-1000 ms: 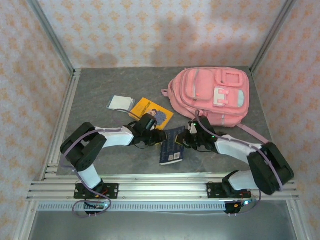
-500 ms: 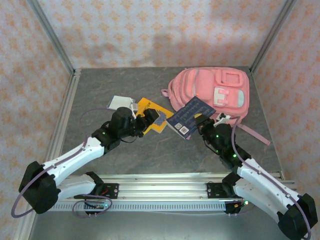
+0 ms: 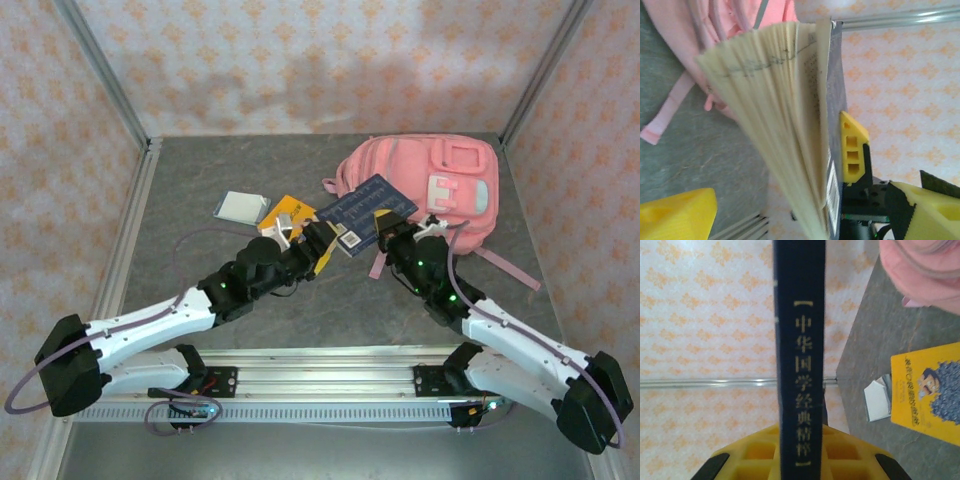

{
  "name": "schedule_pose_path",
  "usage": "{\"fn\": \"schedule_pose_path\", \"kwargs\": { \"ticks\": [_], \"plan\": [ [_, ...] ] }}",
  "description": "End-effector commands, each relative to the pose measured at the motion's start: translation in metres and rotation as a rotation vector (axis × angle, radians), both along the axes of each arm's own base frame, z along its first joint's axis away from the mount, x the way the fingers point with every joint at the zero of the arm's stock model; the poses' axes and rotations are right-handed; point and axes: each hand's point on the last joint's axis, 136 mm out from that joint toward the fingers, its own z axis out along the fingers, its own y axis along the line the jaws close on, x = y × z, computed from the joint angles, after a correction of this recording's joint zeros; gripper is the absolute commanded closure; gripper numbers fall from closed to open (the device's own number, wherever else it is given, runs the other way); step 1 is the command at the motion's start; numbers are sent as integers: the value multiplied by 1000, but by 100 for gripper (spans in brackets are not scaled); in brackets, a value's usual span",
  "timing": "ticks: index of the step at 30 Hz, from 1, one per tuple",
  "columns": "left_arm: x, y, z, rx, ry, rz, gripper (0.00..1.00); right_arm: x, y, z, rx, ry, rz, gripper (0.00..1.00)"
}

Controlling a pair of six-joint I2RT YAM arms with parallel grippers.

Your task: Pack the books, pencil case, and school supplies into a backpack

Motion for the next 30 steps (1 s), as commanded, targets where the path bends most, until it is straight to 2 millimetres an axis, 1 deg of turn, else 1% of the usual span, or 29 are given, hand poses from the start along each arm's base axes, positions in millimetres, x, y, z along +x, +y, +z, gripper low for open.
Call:
{"fn": "schedule_pose_path", "kwargs": {
  "ticks": [1,4,7,10,11,16,18,20,21,23,24,26,27,28,30],
  "plan": [
    [18,7,16,-74,-45,122,16,-1,5,49,121,-111,-6,100],
    [25,12,20,-71,-67,168,24,-5,9,53,134,-118,5,100],
    [31,16,19,-66,-78,211,41,-9,8,55,137,-128,4,100],
    [36,20,18,-77,-82,251,54,-12,9,56,136,-128,9,100],
    [37,19,19,-77,-84,256,57,-13,9,55,137,-126,11,100],
    [40,7,20,-101,-89,225,63,-13,11,46,131,-109,8,100],
    [41,3,20,-118,-87,213,67,-13,10,43,130,-105,3,100],
    [41,1,21,-116,-86,204,73,-13,10,42,129,-104,1,100],
    [41,1,21,-115,-87,204,78,-12,10,41,126,-103,0,100],
    [40,1,25,-114,-105,199,94,-12,9,39,116,-103,-3,100],
    [40,2,27,-110,-112,200,100,-13,9,38,108,-103,-4,100],
    [38,9,28,-76,-123,212,100,-13,5,32,60,-91,-21,100],
    [37,15,28,-48,-127,222,100,-13,1,26,17,-69,-34,100],
    [36,23,26,-4,-124,239,100,-14,-4,20,-37,-48,-53,93],
    [33,42,24,77,-125,273,100,-15,-14,13,-163,-25,-79,72]
  ]
}}
